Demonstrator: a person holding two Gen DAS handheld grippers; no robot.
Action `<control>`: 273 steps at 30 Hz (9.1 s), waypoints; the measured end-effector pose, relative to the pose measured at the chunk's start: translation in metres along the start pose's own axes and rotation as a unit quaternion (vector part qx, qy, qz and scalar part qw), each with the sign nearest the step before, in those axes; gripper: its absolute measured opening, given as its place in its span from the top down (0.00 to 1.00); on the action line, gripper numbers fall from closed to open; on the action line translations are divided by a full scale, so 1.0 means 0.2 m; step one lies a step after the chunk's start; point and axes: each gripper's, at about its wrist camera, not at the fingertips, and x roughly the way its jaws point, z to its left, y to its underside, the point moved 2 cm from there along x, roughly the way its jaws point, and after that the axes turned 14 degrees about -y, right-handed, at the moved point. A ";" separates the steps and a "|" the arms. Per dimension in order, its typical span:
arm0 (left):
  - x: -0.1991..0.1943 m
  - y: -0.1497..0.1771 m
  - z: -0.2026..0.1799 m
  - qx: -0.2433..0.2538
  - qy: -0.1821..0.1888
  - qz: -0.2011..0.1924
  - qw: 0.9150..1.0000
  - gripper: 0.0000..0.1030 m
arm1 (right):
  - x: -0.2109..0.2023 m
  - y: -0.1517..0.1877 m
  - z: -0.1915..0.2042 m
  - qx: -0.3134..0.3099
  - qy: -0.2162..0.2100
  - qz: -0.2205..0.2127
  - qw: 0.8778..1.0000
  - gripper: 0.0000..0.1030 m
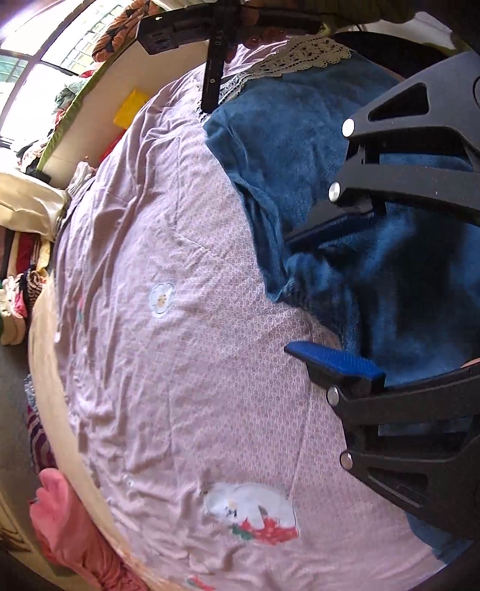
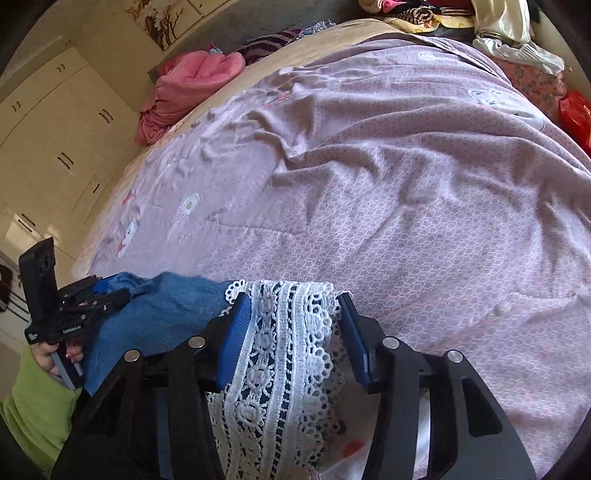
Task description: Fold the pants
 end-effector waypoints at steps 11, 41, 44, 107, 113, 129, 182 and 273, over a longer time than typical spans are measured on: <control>0.03 0.00 0.02 -0.025 0.049 0.012 0.998 0.89 | -0.08 0.08 0.05 0.001 -0.046 -0.027 0.999 0.73; -0.12 -0.09 0.12 -0.086 0.011 -0.052 0.995 0.89 | -0.33 0.07 0.07 -0.020 0.051 -0.079 0.995 0.46; -0.22 -0.04 0.13 -0.089 -0.002 -0.070 0.994 0.75 | -0.40 0.17 0.09 -0.022 0.046 -0.077 0.996 0.45; -0.20 0.07 0.09 -0.086 0.009 -0.034 0.996 0.65 | -0.08 0.03 -0.02 -0.043 0.039 0.005 0.998 0.53; -0.05 -0.01 0.08 -0.078 0.008 -0.014 0.997 0.64 | -0.02 0.10 0.10 -0.090 0.025 0.013 0.996 0.53; 0.07 -0.02 0.05 -0.078 0.048 0.017 0.996 0.87 | -0.01 0.06 0.07 -0.030 -0.077 0.011 0.997 0.83; -0.44 0.27 0.20 -0.113 -0.069 -0.070 0.989 0.48 | -0.22 0.34 0.57 -0.176 0.107 -0.048 0.977 0.31; -0.25 -0.52 -0.44 0.099 0.220 -0.115 0.964 0.87 | -0.23 0.37 0.93 -0.182 -0.002 -0.084 0.980 0.81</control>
